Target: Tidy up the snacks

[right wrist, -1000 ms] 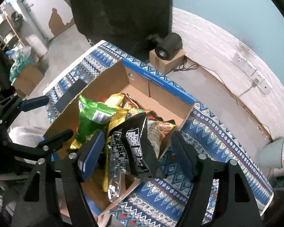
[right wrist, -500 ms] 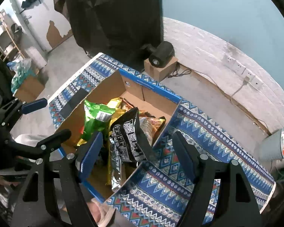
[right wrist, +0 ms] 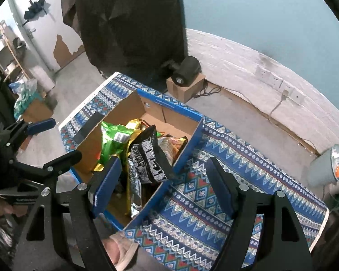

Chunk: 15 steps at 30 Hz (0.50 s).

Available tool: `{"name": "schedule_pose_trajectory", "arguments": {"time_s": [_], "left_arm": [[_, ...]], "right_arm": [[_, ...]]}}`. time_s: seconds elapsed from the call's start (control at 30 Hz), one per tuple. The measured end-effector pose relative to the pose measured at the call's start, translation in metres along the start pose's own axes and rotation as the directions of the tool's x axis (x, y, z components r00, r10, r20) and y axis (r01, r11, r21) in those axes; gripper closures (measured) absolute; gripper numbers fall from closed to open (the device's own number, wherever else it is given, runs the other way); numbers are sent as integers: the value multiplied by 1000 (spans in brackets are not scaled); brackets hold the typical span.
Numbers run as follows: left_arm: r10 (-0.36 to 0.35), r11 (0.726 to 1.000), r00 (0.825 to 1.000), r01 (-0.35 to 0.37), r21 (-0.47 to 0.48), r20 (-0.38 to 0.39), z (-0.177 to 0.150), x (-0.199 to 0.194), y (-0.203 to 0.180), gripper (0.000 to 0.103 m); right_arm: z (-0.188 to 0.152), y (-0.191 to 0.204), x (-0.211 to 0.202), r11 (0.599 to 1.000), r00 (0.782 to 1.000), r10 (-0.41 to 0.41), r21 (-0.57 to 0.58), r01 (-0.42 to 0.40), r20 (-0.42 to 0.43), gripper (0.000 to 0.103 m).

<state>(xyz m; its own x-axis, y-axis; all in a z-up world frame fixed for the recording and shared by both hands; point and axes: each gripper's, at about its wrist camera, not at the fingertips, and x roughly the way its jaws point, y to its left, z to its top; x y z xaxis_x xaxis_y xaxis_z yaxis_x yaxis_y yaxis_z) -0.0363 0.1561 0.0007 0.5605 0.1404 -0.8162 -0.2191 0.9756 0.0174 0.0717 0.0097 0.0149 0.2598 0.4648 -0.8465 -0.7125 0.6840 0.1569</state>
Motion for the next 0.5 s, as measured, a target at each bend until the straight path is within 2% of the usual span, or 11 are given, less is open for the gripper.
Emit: {"name": "schedule_pose_trajectory", "arguments": {"time_s": [0.5], "left_arm": [[-34, 999, 999, 34, 19, 13, 3, -11, -15, 8]], "right_arm": [[-15, -17, -5, 999, 1000, -19, 27, 19, -19, 26]]}}
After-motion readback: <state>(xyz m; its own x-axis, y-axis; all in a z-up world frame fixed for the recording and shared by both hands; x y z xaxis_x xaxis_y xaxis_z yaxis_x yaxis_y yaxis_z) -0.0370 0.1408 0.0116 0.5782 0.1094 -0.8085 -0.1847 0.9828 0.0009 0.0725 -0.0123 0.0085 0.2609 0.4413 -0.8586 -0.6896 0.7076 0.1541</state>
